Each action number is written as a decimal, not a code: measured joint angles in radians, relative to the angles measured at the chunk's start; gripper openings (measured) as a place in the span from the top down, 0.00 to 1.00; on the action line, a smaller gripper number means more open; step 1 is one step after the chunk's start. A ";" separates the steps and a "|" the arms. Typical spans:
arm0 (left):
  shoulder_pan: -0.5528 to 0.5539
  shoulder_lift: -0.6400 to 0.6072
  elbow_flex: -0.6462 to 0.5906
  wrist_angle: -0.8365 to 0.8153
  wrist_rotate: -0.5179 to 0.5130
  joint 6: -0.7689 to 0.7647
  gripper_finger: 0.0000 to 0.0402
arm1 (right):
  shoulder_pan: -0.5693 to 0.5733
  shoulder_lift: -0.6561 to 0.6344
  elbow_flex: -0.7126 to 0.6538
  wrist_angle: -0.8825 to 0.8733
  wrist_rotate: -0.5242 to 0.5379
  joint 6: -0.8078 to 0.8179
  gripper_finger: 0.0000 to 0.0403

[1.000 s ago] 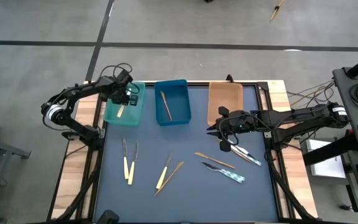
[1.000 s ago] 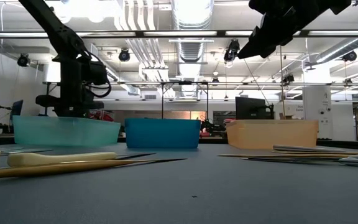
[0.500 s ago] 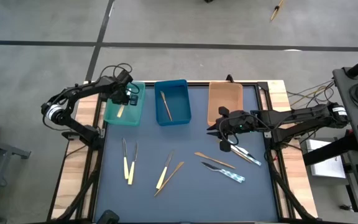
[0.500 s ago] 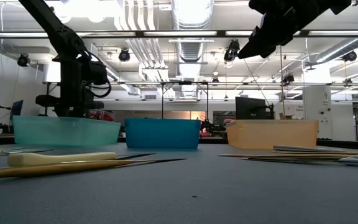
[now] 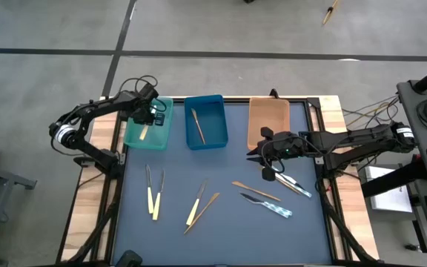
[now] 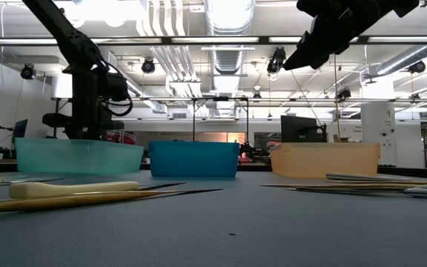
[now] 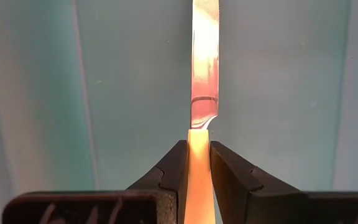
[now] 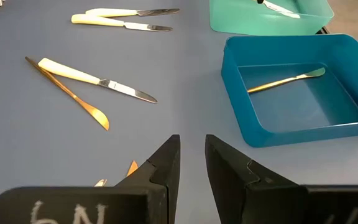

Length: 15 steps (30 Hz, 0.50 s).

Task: Sort silverware by color (type)
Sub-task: Put the yellow table knife into the green bin, then put the white patterned table knife into the orange bin

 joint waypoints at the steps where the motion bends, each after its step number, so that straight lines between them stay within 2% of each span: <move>1: 0.000 0.000 0.000 0.000 0.000 0.000 0.88 | 0.000 0.000 0.000 0.000 0.000 0.000 0.83; 6: 0.000 0.000 0.000 0.000 0.000 0.000 0.87 | 0.000 0.000 0.000 0.000 0.000 0.000 0.83; 15: 0.000 0.000 0.000 0.000 0.000 0.000 0.78 | 0.000 0.000 0.000 0.000 0.000 0.000 0.83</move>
